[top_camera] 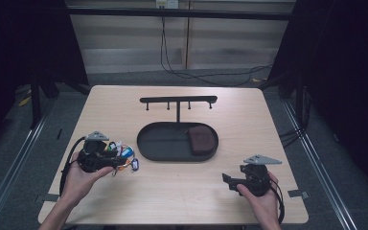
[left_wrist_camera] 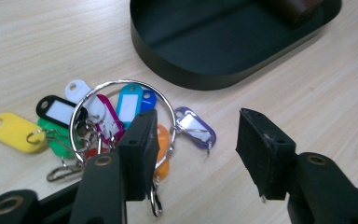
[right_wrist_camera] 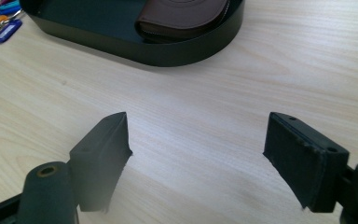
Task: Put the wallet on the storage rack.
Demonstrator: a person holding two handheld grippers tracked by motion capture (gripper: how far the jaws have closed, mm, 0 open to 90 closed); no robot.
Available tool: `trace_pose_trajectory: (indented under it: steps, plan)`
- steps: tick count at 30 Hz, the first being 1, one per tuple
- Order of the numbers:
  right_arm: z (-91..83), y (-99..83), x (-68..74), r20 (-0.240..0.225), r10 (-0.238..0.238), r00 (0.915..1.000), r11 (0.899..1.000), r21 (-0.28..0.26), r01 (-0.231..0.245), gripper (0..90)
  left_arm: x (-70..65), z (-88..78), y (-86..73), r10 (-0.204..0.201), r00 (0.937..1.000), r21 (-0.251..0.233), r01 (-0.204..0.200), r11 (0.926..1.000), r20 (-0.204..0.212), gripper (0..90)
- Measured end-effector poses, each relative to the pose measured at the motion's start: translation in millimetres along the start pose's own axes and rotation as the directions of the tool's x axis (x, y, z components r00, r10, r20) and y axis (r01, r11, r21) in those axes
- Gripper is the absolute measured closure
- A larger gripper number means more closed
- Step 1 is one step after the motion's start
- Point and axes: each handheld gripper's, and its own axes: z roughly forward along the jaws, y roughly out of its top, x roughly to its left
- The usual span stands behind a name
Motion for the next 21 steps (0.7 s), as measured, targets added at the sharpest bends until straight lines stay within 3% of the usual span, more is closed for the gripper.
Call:
trace_pose_trajectory:
  steps: [1, 2, 3, 6, 8, 9, 11, 12, 13, 18, 19, 21]
  plan:
    - [0.3, 0.0, 0.2, 0.003, -0.005, 1.0000, 1.000, 0.002, 0.005, 22.6, 0.3, 4.1, 7.1, 0.031, 0.9994, 0.043, -0.031, 0.9986, -0.014, 51.9]
    - [0.3, 0.0, 0.2, 0.003, -0.005, 1.0000, 1.000, 0.002, 0.005, 22.6, 0.3, 4.1, 7.1, 0.031, 0.9994, 0.043, -0.031, 0.9986, -0.014, 53.2]
    - [0.6, 0.2, 0.0, 0.003, -0.012, 0.9999, 1.000, 0.002, 0.012, 22.7, 2.1, 9.7, 15.1, 0.025, 0.9995, 0.087, -0.023, 0.9959, -0.021, 53.2]
    - [1.3, 0.0, -0.1, 0.008, -0.021, 0.9998, 1.000, 0.004, 0.021, 22.8, 3.3, 14.1, 20.0, 0.016, 0.9996, 0.107, -0.014, 0.9942, -0.023, 53.9]
    - [1.2, -0.6, -0.2, 0.012, -0.026, 0.9996, 1.000, 0.007, 0.026, 22.8, 3.7, 22.0, 27.1, 0.042, 0.9981, 0.171, -0.034, 0.9847, -0.044, 54.8]
    - [1.1, -0.7, -0.5, 0.014, -0.030, 0.9995, 1.000, 0.008, 0.030, 22.8, 3.7, 22.0, 27.1, 0.042, 0.9981, 0.171, -0.034, 0.9847, -0.044, 56.2]
    - [0.7, -0.8, -0.5, 0.012, -0.023, 0.9997, 1.000, 0.009, 0.023, 22.9, 4.1, 28.1, 29.1, 0.066, 0.9970, 0.219, -0.056, 0.9741, -0.040, 58.0]
    - [0.4, -0.7, -0.7, 0.012, -0.022, 0.9997, 1.000, 0.009, 0.021, 22.9, 4.1, 33.1, 28.8, 0.077, 0.9958, 0.257, -0.062, 0.9643, -0.049, 59.6]
    - [0.4, -0.7, -0.7, 0.012, -0.022, 0.9997, 1.000, 0.009, 0.021, 22.9, 4.1, 33.1, 28.8, 0.077, 0.9958, 0.257, -0.062, 0.9643, -0.049, 60.2]
    - [0.7, -0.5, -1.7, 0.012, -0.024, 0.9997, 1.000, 0.009, 0.023, 22.9, 5.9, 47.9, 24.8, 0.107, 0.9940, 0.357, -0.090, 0.9298, -0.026, 63.8]
    - [0.6, -0.5, -1.6, 0.013, -0.019, 0.9997, 1.000, 0.012, 0.019, 22.9, 5.9, 50.3, 24.5, 0.125, 0.9917, 0.378, -0.106, 0.9198, -0.028, 64.4]
    - [0.9, -0.6, -2.0, 0.012, -0.021, 0.9997, 1.000, 0.011, 0.020, 22.9, 6.9, 54.2, 23.6, 0.132, 0.9907, 0.391, -0.109, 0.9138, -0.034, 65.3]
